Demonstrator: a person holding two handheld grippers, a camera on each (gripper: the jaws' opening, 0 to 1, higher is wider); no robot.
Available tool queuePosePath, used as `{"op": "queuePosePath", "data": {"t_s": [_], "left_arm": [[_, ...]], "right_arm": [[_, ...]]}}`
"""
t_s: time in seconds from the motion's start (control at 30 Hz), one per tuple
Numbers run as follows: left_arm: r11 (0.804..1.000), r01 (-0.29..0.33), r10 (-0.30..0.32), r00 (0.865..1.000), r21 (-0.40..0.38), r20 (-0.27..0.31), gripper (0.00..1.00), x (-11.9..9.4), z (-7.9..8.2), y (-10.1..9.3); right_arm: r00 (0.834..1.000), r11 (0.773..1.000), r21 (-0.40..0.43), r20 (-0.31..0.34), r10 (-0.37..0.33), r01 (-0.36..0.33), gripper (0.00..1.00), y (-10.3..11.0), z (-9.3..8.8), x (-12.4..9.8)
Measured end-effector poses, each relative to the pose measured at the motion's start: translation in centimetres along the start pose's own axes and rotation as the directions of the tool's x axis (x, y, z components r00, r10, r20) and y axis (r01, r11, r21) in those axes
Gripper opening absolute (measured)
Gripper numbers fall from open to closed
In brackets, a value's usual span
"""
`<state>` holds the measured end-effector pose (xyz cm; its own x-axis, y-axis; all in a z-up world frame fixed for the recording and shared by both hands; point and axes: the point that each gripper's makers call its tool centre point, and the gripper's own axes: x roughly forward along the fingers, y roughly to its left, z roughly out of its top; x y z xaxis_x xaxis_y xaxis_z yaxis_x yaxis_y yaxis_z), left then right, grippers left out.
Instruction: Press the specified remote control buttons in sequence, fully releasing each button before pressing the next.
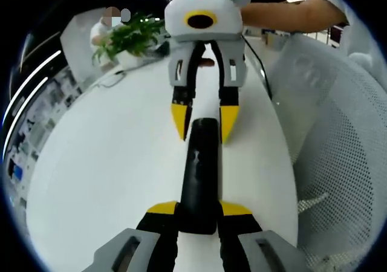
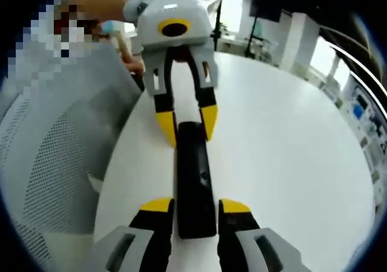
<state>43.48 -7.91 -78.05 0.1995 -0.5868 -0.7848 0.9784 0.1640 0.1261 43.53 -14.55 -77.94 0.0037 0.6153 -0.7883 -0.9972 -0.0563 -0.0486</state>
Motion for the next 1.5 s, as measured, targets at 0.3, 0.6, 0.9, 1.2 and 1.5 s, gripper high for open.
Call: {"op": "queuePosePath", "data": {"t_s": [0.3, 0.6, 0.9, 1.2, 1.5], "left_arm": [[1.0, 0.002, -0.002, 1.0, 0.004, -0.003, 0.24, 0.01, 0.05, 0.01], [1.0, 0.007, -0.007, 1.0, 0.006, -0.002, 0.24, 0.02, 0.11, -0.01], [1.0, 0.016, -0.016, 1.0, 0.006, 0.005, 0.24, 0.04, 0.14, -0.04], [1.0, 0.025, -0.025, 1.0, -0.006, -0.011, 0.24, 0.11, 0.15, -0.03], [0.999, 0.026, -0.027, 0.999, -0.027, -0.02, 0.24, 0.11, 0.06, 0.12]], "right_arm": [[1.0, 1.0, 0.015, 0.0, 0.0, 0.0, 0.26, 0.0, -0.5, -0.03], [1.0, 1.0, 0.016, -0.004, 0.003, -0.003, 0.23, -0.13, -0.63, -0.01], [1.0, 0.999, 0.038, -0.001, 0.02, -0.02, 0.22, -0.09, -0.76, -0.03], [0.999, 0.999, 0.027, -0.031, 0.034, -0.033, 0.21, -0.12, -0.77, -0.01], [0.999, 0.999, 0.028, -0.024, 0.032, -0.031, 0.2, -0.21, -0.84, -0.03]]}}
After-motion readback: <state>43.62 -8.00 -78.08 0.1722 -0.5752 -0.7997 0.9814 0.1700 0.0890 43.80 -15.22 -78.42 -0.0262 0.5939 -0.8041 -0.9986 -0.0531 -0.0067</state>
